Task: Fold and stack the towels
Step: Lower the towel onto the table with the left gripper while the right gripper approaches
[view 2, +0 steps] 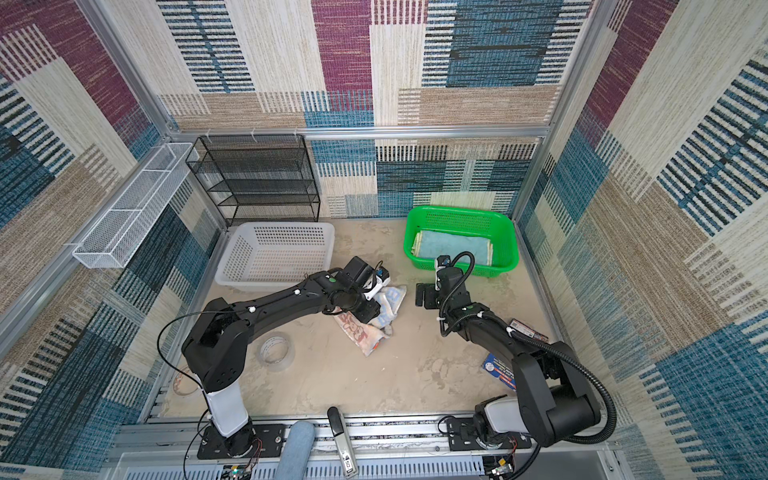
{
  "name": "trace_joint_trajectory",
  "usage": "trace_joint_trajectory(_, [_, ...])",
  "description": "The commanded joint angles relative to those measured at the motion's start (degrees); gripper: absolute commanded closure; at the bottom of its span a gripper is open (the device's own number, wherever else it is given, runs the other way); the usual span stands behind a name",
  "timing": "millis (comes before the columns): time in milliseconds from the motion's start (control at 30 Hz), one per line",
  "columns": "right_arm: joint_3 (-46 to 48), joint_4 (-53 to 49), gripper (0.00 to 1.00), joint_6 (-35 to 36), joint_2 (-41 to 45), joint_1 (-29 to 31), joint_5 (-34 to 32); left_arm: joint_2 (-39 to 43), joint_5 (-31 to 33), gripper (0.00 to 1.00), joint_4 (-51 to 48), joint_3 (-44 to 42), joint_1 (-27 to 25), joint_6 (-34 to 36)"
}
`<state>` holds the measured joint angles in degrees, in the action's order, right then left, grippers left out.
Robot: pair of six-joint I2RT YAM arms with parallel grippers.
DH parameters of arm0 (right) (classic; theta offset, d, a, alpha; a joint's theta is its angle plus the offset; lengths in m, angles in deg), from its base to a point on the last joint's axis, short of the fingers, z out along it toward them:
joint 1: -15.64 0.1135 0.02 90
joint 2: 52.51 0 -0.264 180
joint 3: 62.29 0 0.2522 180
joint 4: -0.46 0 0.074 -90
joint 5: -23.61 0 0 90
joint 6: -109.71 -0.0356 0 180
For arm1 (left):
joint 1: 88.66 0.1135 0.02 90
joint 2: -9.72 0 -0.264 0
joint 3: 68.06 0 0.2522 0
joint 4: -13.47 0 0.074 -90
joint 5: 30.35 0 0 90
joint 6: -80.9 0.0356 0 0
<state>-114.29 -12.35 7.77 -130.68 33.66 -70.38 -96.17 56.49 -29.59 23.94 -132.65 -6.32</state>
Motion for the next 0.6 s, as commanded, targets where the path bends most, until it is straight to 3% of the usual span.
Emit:
trace_joint_trajectory(0, [-0.86,2.04,0.0,-0.71,-1.16,0.02,2.73,3.18,3.2,0.47,-0.81,-2.14,-0.72,0.4])
trace_joint_trajectory(233, [-1.49,2.29,0.0,1.29,-1.68,0.07,6.03,6.76,3.97,0.46,-1.64,-5.3,-1.34,-0.49])
trace_joint_trajectory(567, [-2.54,1.51,0.0,3.16,-2.25,0.02,8.11,7.93,-0.54,0.5,-3.04,-8.22,-2.34,0.4])
